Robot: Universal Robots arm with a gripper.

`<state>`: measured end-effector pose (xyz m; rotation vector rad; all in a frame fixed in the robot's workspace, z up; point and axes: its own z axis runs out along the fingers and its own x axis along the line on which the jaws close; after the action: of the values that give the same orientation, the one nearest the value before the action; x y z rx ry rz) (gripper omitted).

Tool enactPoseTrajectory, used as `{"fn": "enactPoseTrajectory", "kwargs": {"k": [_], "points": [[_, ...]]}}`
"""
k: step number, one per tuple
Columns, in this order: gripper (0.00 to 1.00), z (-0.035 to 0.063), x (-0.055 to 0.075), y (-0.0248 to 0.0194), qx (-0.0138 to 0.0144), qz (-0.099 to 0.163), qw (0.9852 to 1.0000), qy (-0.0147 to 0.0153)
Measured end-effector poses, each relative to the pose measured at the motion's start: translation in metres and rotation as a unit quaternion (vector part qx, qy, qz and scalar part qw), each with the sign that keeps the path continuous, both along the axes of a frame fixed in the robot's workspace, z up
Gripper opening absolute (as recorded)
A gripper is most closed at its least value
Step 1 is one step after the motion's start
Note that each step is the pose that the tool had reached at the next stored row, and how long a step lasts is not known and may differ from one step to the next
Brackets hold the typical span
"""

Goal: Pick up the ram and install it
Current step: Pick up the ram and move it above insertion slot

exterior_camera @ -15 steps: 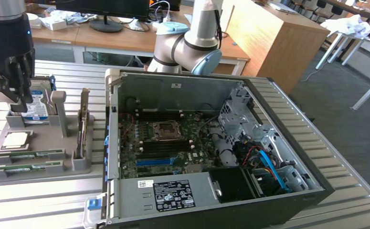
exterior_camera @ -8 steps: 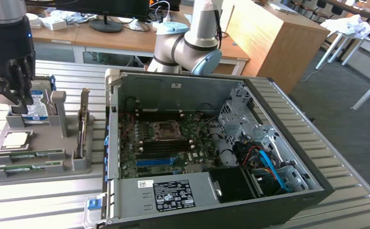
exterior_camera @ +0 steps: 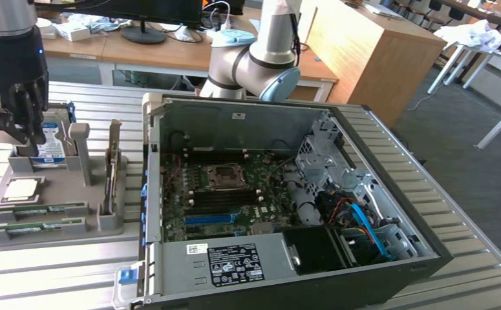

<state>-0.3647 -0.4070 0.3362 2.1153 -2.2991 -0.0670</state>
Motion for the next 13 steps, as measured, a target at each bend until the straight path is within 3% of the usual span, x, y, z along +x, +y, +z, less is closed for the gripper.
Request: {"fn": "enactPoseTrajectory", "kwargs": {"k": [13], "points": [[0.33, -0.0062, 0.0, 0.0, 0.0, 0.0, 1.0, 0.0]]}}
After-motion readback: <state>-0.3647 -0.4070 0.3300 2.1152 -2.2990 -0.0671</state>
